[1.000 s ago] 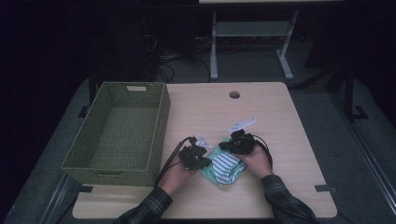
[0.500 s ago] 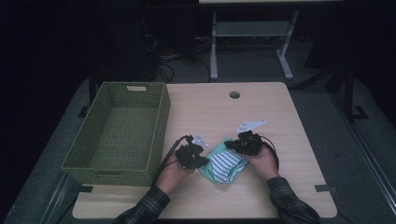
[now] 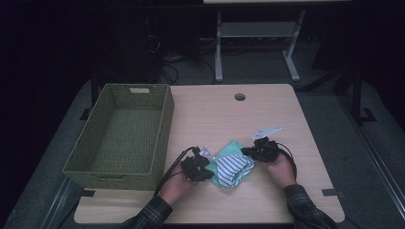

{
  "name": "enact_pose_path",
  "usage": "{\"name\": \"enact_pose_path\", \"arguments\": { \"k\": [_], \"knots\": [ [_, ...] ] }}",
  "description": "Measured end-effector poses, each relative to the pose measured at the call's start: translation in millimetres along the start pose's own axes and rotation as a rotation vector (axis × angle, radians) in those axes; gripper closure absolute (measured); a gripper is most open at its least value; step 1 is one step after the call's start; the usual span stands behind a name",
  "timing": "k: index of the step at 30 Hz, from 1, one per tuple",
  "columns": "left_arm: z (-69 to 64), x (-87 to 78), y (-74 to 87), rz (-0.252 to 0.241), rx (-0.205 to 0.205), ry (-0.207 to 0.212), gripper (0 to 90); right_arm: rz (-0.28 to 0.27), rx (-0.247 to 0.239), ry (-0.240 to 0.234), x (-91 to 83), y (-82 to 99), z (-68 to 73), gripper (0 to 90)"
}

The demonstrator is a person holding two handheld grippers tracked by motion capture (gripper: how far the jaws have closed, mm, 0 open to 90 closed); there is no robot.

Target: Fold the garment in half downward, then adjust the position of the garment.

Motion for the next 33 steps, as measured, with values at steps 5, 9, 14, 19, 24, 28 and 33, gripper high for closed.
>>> {"name": "enact_pose_path", "arguments": {
  "k": [5,9,14,19,24,28,33],
  "knots": [
    [4.1,0.0,-2.7,-0.002,-0.003,-0.027,89.6,0.018,-0.004,-0.007,-3.1,5.3,3.0,89.8],
    [11.8,1.4,-9.0,-0.001,-0.010,-0.042,89.6,0.033,-0.013,-0.013,-8.0,8.9,6.8,89.8],
    [19.6,6.2,-20.2,-0.011,-0.020,-0.057,89.6,0.040,-0.014,-0.017,-16.2,16.0,13.6,89.8],
    [25.1,12.5,-33.3,-0.015,-0.017,-0.062,89.7,0.043,-0.017,-0.031,-25.7,24.7,21.1,89.8],
    [30.6,19.0,-46.3,-0.032,-0.011,-0.054,89.6,0.048,-0.019,-0.045,-33.4,31.2,30.7,89.8],
    [35.7,23.2,-54.9,-0.035,-0.009,-0.050,89.6,0.044,-0.027,-0.071,-37.8,35.6,40.7,89.8],
    [42.4,30.5,-67.4,-0.050,-0.024,-0.034,89.7,0.041,-0.037,-0.105,-37.7,35.4,49.7,89.8]
  ]
}}
Point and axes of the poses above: each handheld gripper's, and its own axes: x roughly forward along the jaws, y roughly out of its underside, z roughly to its left, the point moved 2 cm from there along x, roughly forward along the jaws, and after that the axes turned 10 degrees about -x, right-handed, at the moved point
